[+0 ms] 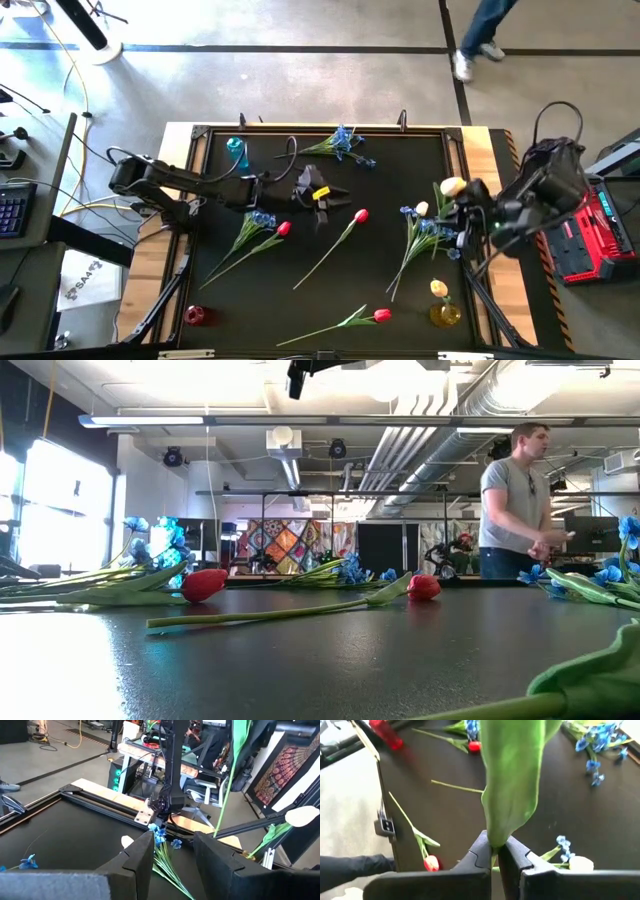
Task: Sort flowers into vase by color
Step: Put the top light yellow tulip into the yellow vase
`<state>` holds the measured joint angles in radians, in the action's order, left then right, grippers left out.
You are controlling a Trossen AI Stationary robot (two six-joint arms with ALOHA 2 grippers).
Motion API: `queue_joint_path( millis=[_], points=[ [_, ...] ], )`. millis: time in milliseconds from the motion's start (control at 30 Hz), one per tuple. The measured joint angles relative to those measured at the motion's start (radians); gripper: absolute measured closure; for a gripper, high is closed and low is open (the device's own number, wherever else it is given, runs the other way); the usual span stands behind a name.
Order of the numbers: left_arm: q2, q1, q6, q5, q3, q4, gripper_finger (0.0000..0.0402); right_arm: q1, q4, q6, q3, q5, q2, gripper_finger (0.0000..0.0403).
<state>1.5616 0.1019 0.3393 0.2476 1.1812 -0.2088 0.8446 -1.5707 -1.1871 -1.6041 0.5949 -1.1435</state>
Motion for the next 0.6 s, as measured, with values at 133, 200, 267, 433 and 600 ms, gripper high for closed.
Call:
queue_joint_path(
  millis=[133, 200, 267, 433, 600],
  points=[
    [0.0, 0.005, 0.0, 0.002, 0.0, 0.004, 0.0274, 0.073, 0.006, -0.099, 0.057, 0.04, 0.0, 0.0403],
    [0.0, 0.005, 0.0, 0.002, 0.0, 0.004, 0.0274, 0.105, 0.012, -0.141, 0.081, 0.058, 0.0, 0.0403],
    [0.0, 0.005, 0.0, 0.002, 0.0, 0.004, 0.0274, 0.133, 0.013, -0.184, 0.102, 0.074, 0.0, 0.0403],
    [0.0, 0.003, -0.01, 0.002, 0.0, 0.004, 0.0274, 0.182, 0.012, -0.251, 0.124, 0.085, -0.007, 0.0403],
    [0.0, 0.002, -0.019, 0.002, 0.0, 0.009, 0.0274, 0.21, 0.008, -0.279, 0.128, 0.085, -0.024, 0.0403]
  ],
)
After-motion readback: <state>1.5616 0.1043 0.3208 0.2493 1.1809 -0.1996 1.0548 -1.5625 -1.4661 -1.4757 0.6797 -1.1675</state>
